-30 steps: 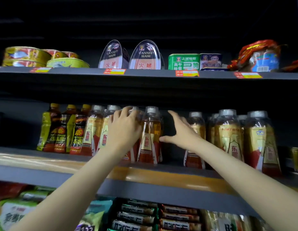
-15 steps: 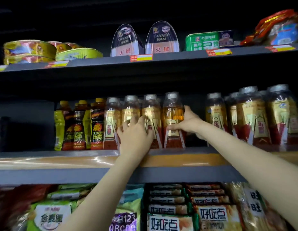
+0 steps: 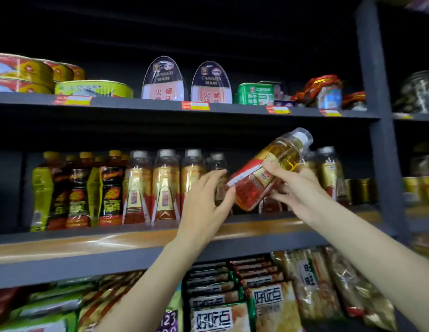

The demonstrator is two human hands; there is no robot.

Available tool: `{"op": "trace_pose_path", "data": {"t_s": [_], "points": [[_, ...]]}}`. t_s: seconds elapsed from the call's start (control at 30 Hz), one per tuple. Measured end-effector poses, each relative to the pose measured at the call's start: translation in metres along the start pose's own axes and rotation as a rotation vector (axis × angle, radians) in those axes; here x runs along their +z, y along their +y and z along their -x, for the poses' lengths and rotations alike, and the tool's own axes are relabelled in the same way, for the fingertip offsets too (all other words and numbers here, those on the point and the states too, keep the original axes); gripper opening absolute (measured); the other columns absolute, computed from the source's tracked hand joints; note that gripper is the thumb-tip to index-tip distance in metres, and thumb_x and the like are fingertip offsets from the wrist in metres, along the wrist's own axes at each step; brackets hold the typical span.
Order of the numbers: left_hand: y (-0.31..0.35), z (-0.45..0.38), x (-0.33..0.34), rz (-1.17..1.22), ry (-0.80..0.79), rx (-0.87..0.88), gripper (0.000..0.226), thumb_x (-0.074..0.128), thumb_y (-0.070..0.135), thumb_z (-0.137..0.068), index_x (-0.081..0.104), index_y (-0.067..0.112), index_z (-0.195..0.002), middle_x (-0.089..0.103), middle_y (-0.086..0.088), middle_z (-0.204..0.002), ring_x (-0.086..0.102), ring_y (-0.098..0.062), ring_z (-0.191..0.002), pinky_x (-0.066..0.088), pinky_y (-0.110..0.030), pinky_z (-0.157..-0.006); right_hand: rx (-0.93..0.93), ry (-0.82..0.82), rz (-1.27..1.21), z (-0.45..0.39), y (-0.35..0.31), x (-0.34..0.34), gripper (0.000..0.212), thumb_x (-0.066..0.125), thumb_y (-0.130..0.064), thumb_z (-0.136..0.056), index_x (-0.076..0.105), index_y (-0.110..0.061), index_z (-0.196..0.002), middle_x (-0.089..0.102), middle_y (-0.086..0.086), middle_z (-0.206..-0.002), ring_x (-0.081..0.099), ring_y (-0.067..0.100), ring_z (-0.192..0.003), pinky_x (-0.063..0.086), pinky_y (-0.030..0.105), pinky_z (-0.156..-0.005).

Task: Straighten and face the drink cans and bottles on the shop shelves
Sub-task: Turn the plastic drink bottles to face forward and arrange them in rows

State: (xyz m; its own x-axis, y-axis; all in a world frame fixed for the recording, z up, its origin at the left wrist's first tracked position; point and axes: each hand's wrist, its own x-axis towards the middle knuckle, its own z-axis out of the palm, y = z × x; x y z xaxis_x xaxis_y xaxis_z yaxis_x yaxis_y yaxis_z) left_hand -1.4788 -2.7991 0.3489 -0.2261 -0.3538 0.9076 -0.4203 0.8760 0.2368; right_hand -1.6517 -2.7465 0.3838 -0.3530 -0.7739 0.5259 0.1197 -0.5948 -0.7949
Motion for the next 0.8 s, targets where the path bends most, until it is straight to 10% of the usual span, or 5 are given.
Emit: {"op": "trace_pose_path", "data": {"t_s": [0.17, 0.47, 0.8], "points": [[0.014, 0.010, -0.008, 0.320, -0.344, -0.149, 0.061, 0.070, 0.035, -0.077, 0.030, 0.041, -0.123, 0.045, 0.025, -0.109, 0.050, 0.008, -0.097, 0.048, -0.010, -0.079, -0.110, -0.154, 0.098, 0.031, -0.004, -0.006, 0.074, 0.080, -0.019, -0.057, 0.049, -0.018, -0.124, 0.069, 0.003, -0.111, 0.069, 0.017, -0.097, 0.057, 0.037, -0.079], [0.026, 0.021, 0.027, -0.002, -0.032, 0.148, 0.079, 0.079, 0.027, -0.069, 0.036, 0.030, -0.136, 0.036, 0.012, -0.120, 0.034, -0.010, -0.116, 0.033, -0.013, -0.087, 0.231, -0.164, -0.046, 0.032, -0.027, -0.055, 0.052, 0.075, -0.027, -0.064, 0.057, -0.019, -0.112, 0.067, 0.013, -0.113, 0.069, 0.030, -0.095, 0.058, 0.043, -0.076], [0.161, 0.035, 0.184, 0.259, -0.147, 0.172, 0.079, 0.080, 0.036, -0.063, 0.037, 0.024, -0.128, 0.040, 0.007, -0.119, 0.040, -0.010, -0.112, 0.039, -0.018, -0.087, 0.154, -0.070, 0.232, 0.074, -0.083, -0.241, 0.059, 0.074, -0.025, -0.062, 0.054, -0.025, -0.118, 0.068, 0.006, -0.114, 0.068, 0.026, -0.098, 0.057, 0.042, -0.078]]}}
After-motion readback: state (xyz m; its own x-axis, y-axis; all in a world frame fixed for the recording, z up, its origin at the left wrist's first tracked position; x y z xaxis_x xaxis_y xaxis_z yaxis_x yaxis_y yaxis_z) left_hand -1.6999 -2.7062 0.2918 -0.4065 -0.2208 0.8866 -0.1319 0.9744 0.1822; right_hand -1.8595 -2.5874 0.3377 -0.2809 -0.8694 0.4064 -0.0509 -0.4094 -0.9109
